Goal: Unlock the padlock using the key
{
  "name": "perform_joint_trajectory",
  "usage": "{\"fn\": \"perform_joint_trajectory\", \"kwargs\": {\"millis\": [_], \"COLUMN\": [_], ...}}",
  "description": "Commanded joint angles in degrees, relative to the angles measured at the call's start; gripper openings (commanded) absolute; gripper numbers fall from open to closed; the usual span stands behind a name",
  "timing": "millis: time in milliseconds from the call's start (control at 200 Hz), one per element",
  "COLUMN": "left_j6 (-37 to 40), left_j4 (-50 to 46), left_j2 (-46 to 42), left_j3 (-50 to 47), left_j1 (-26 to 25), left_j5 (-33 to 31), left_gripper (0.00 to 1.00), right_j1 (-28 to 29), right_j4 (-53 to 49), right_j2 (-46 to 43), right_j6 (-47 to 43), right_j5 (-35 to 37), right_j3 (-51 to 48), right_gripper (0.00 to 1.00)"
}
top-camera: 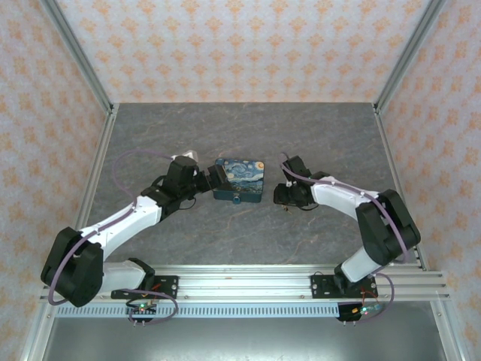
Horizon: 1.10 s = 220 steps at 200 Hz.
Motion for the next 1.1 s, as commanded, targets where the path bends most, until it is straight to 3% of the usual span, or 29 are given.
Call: {"fn": "perform_joint_trajectory", "kwargs": {"millis": [0,450,771,1026,1096], "left_j6": [-0.5,-0.4,-0.7,-0.7,-0.8], "left_j4": [-1.1,-0.1,0.2,0.2,0.3], "left_j2": [1.1,3.3,3.5,3.3,3.3], "left_j3": [2.6,3.7,3.8,3.9,3.9], "left_j1": [-0.4,-0.6,-0.7,-0.7,-0.7], "left_j5": [1.3,2.2,2.3,2.3,2.3], "left_gripper": [1.0,1.0,1.0,1.0,1.0], "right_j1": [1.1,2.1,6.7,6.8,6.8], "right_j4": [-2.0,-3.1,-7.4,-6.0,-5.4], "right_j2": [1.7,2.3,4.0,3.8,3.8], "right_j6": [-2.2,-2.7,-3.0,-1.9,-1.5], "right_j5": [0.4,1.3,7.5,7.7,7.5], "right_j3": [0.9,-0.9,0.6,-1.1,-1.5], "right_gripper": [0.45,0.4,0.4,0.34,0.29]}}
